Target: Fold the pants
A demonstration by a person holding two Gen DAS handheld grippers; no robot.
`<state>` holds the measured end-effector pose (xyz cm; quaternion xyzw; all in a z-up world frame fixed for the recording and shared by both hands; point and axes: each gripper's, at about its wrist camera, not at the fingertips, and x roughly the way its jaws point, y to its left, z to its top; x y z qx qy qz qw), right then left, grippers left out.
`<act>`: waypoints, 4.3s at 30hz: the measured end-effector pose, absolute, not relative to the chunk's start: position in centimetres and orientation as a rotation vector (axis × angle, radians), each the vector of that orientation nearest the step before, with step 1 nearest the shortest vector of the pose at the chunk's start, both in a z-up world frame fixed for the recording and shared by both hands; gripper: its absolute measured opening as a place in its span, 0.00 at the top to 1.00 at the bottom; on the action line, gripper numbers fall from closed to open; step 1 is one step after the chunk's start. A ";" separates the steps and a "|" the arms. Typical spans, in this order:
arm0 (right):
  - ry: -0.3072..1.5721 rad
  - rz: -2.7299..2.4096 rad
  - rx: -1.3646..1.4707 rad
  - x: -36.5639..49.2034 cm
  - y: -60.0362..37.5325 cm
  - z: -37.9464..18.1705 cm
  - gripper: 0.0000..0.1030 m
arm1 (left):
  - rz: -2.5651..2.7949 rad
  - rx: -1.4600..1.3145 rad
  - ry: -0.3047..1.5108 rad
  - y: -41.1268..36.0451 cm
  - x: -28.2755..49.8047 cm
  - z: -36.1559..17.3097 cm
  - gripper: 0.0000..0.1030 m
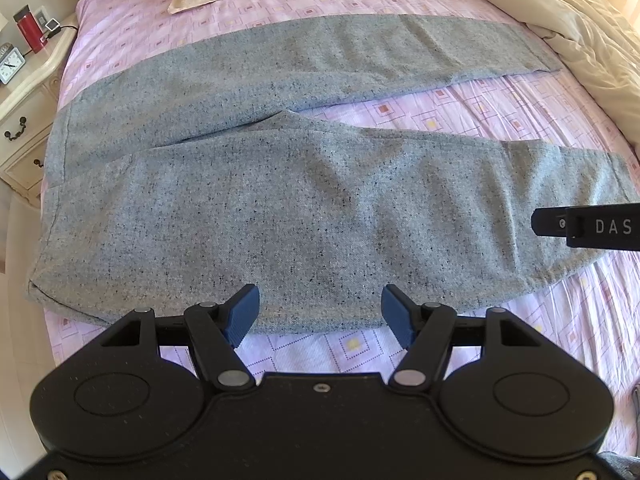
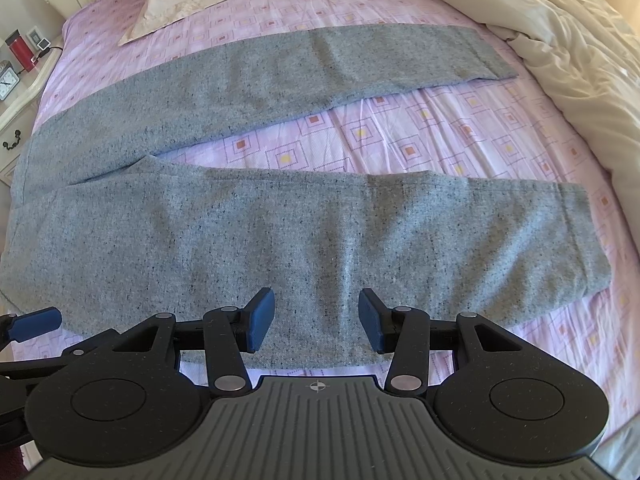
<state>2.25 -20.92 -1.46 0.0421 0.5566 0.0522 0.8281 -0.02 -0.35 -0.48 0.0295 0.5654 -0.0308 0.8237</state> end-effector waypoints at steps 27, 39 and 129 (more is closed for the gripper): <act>1.201 0.117 0.102 2.3 -20.8 -2.0 0.56 | -0.071 0.052 1.235 -0.5 0.1 -1.1 0.34; 1.204 0.120 0.103 2.2 -20.6 -2.1 0.56 | -0.081 0.050 1.257 -0.5 0.0 -1.5 0.34; 0.768 -0.403 0.118 2.8 -44.3 -7.6 0.77 | -0.140 0.140 1.067 -0.1 5.5 -9.7 0.25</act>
